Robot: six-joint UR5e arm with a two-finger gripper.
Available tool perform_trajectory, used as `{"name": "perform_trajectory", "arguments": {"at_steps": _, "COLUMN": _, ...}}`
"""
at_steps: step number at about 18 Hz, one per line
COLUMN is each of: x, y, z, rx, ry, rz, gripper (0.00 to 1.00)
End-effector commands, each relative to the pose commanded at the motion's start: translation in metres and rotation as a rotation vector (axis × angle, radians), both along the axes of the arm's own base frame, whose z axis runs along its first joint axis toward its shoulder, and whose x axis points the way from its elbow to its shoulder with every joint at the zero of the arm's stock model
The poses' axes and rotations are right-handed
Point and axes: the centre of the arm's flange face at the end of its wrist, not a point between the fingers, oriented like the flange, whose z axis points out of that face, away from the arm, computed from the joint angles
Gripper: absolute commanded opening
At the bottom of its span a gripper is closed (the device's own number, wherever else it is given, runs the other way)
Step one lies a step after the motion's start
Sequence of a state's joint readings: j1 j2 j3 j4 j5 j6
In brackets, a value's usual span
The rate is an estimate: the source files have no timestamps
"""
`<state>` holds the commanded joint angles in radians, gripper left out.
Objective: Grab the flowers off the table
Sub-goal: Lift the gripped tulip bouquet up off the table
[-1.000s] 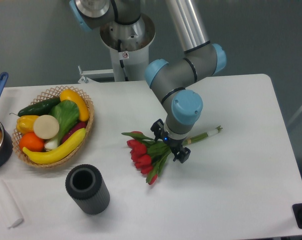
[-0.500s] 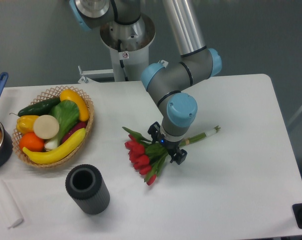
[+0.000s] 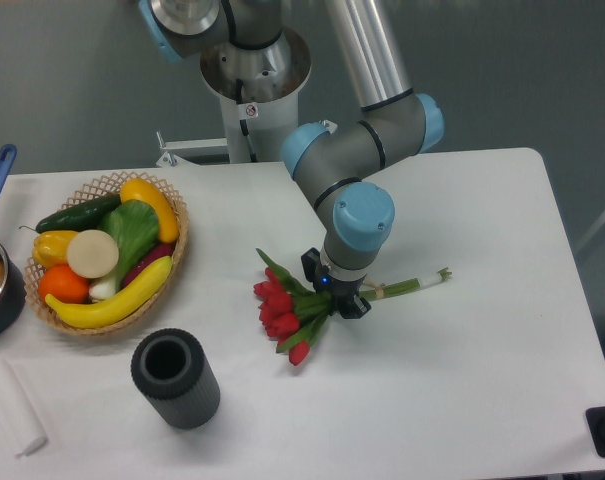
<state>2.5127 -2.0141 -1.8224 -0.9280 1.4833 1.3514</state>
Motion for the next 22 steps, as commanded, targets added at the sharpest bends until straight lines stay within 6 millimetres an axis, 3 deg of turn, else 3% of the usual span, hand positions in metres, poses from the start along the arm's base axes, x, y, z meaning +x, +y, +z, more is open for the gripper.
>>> {"name": "perform_trajectory", "arguments": {"at_steps": 6, "x": -0.026, "y": 0.001, "z": 0.053, "rx": 0.075, "ry": 0.064, "rz": 0.026, "gripper": 0.32}}
{"name": "perform_trajectory", "arguments": {"at_steps": 11, "x": -0.03, "y": -0.002, "z": 0.115, "rx": 0.266, "ry": 0.059, "rz": 0.055, "gripper": 0.32}}
{"name": "perform_trajectory", "arguments": {"at_steps": 16, "x": -0.033, "y": -0.018, "z": 0.195, "rx": 0.571, "ry": 0.001, "rz": 0.111, "gripper": 0.34}}
{"name": "perform_trajectory", "arguments": {"at_steps": 20, "x": -0.031, "y": -0.02, "z": 0.235, "rx": 0.722, "ry": -0.053, "rz": 0.157, "gripper": 0.34}}
{"name": "perform_trajectory", "arguments": {"at_steps": 22, "x": -0.04, "y": -0.025, "z": 0.26, "rx": 0.809, "ry": -0.104, "rz": 0.226, "gripper": 0.34}}
